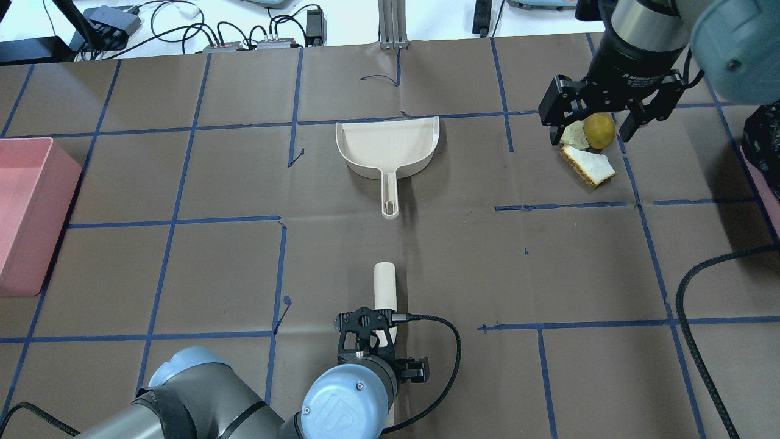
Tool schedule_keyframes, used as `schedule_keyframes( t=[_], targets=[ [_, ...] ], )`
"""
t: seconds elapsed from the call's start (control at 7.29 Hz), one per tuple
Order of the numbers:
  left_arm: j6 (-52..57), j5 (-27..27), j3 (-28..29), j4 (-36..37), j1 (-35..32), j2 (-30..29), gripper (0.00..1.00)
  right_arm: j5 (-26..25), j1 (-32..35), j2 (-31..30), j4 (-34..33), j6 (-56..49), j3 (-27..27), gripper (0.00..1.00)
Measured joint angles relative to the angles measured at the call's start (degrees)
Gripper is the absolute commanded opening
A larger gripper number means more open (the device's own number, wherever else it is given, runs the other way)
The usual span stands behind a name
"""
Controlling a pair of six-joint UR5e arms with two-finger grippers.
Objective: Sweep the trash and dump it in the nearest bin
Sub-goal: 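Lower the left gripper onto the brush handle and close it, then lift the brush with the left gripper and carry it beside the dustpan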
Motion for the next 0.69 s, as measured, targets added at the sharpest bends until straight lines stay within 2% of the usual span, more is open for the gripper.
schedule_keyframes(
  t=[0.69],
  targets=[
    [0.03,-2.01,-0.21,-0.17,-0.29,-0.26,0.60,0.02,0.00,-0.04,0.00,0.00,0.00,1.00]
  ],
)
